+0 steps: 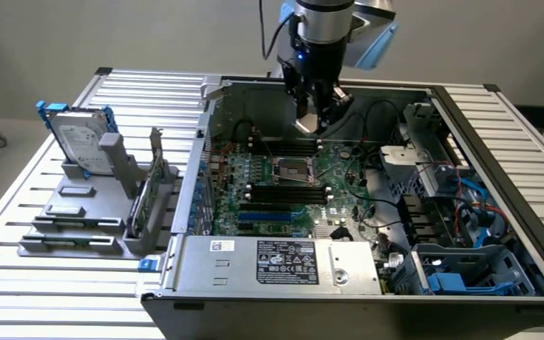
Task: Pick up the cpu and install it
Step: 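Place the cpu into insertion slot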
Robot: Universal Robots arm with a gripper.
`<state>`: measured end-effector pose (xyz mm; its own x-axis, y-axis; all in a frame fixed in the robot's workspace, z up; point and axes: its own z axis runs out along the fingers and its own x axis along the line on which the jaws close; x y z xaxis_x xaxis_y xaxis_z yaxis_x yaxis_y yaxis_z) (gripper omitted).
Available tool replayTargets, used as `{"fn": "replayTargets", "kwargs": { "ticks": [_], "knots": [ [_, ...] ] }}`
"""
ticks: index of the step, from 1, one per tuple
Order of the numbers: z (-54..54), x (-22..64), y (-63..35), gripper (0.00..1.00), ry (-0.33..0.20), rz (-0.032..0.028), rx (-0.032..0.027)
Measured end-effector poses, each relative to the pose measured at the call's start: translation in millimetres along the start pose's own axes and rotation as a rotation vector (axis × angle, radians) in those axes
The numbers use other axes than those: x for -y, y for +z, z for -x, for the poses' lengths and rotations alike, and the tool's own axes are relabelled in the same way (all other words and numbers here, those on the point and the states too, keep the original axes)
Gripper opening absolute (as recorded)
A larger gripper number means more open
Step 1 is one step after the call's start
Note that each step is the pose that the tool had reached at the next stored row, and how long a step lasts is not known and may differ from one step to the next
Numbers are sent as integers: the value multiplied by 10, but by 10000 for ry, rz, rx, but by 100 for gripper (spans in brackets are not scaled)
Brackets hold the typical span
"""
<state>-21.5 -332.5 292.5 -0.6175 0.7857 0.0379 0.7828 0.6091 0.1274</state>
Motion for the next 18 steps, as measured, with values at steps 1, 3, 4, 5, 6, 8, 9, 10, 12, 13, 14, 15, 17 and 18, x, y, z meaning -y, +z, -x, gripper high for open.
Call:
{"fn": "replayTargets", "kwargs": {
  "ticks": [1, 3, 4, 5, 6, 8, 9, 10, 12, 13, 14, 15, 17, 18],
  "knots": [
    [1, 2, 14, 55, 178, 8, 23],
    [2, 5, 44, 55, 534, 20, 68],
    [2, 7, 55, 55, 713, 17, 87],
    [3, 8, 66, 55, 891, 12, 104],
    [3, 9, 75, 55, 1072, 0, 116],
    [3, 12, 91, 55, 1403, -38, 127],
    [4, 12, 97, 55, 1559, -65, 126],
    [4, 13, 103, 55, 1711, -96, 123],
    [4, 15, 115, 55, 2022, -160, 116],
    [5, 15, 120, 55, 2177, -191, 113],
    [5, 16, 126, 55, 2327, -219, 109],
    [5, 17, 132, 55, 2487, -250, 106],
    [5, 18, 144, 55, 2808, -307, 102],
    [6, 19, 150, 55, 2964, -332, 104]
  ]
}}
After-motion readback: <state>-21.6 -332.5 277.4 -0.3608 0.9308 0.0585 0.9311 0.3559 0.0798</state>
